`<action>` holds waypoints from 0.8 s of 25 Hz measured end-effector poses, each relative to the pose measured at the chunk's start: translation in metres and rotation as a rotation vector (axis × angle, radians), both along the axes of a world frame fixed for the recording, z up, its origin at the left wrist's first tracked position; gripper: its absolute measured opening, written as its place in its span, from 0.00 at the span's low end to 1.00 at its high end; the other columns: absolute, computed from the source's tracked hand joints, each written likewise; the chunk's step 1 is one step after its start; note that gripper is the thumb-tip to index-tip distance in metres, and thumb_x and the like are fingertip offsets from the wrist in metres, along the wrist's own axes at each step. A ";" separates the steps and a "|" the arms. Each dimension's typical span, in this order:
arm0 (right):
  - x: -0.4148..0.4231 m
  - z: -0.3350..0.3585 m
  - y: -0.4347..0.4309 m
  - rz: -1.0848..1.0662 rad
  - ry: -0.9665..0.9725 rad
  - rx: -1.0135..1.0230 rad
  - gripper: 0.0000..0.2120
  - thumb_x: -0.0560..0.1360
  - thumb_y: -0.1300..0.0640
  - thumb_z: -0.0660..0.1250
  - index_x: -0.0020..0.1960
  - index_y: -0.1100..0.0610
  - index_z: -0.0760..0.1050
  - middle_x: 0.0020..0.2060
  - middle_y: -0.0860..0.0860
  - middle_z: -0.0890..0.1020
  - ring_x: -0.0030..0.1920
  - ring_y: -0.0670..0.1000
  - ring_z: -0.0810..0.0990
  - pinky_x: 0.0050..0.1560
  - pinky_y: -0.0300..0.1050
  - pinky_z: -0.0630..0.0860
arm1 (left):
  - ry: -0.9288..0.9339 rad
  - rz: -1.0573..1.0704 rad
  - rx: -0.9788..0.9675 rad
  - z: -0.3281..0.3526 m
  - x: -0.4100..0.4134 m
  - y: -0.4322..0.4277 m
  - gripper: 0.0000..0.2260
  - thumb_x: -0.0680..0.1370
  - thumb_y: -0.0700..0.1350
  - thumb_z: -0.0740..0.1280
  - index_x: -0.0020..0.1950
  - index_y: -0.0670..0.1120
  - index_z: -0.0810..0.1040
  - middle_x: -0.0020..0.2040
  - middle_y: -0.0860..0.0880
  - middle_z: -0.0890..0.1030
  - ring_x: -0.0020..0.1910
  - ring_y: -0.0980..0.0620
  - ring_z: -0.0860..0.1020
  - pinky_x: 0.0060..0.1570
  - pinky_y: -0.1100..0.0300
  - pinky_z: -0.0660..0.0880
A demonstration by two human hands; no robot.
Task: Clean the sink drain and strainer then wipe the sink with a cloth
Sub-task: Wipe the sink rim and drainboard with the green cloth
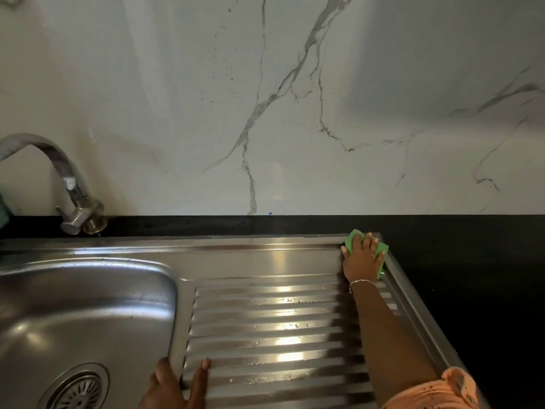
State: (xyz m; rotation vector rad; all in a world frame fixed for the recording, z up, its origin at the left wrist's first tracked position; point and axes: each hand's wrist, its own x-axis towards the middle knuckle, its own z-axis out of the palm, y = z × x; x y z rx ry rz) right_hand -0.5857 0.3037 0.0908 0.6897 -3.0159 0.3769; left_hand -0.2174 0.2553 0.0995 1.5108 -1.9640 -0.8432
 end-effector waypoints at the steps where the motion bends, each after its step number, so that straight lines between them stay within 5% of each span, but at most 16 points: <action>1: 0.001 -0.002 -0.003 0.003 -0.004 0.035 0.26 0.81 0.51 0.50 0.75 0.59 0.48 0.76 0.61 0.50 0.76 0.61 0.46 0.75 0.62 0.47 | -0.009 0.001 0.014 -0.002 0.000 -0.002 0.58 0.55 0.82 0.38 0.47 0.31 0.74 0.36 0.30 0.79 0.29 0.35 0.79 0.32 0.49 0.76; 12: 0.056 -0.002 -0.046 0.184 -0.039 0.075 0.27 0.81 0.51 0.48 0.76 0.57 0.41 0.76 0.60 0.45 0.76 0.60 0.46 0.76 0.57 0.48 | -0.068 0.036 0.034 -0.002 0.000 -0.007 0.61 0.51 0.82 0.35 0.51 0.32 0.74 0.41 0.31 0.81 0.34 0.34 0.81 0.36 0.50 0.76; 15: 0.079 -0.003 -0.063 0.240 -0.021 0.077 0.27 0.81 0.50 0.48 0.76 0.57 0.41 0.76 0.60 0.45 0.76 0.60 0.46 0.76 0.57 0.48 | -0.113 0.016 0.056 -0.005 0.001 -0.006 0.57 0.53 0.79 0.43 0.56 0.34 0.73 0.45 0.32 0.81 0.36 0.34 0.82 0.39 0.49 0.79; 20: 0.121 -0.007 -0.099 0.303 0.006 0.066 0.29 0.81 0.49 0.49 0.75 0.57 0.41 0.76 0.60 0.45 0.76 0.60 0.45 0.76 0.57 0.48 | -0.077 -0.106 0.068 -0.019 -0.001 -0.018 0.54 0.63 0.78 0.38 0.43 0.29 0.77 0.30 0.31 0.78 0.20 0.36 0.76 0.21 0.49 0.75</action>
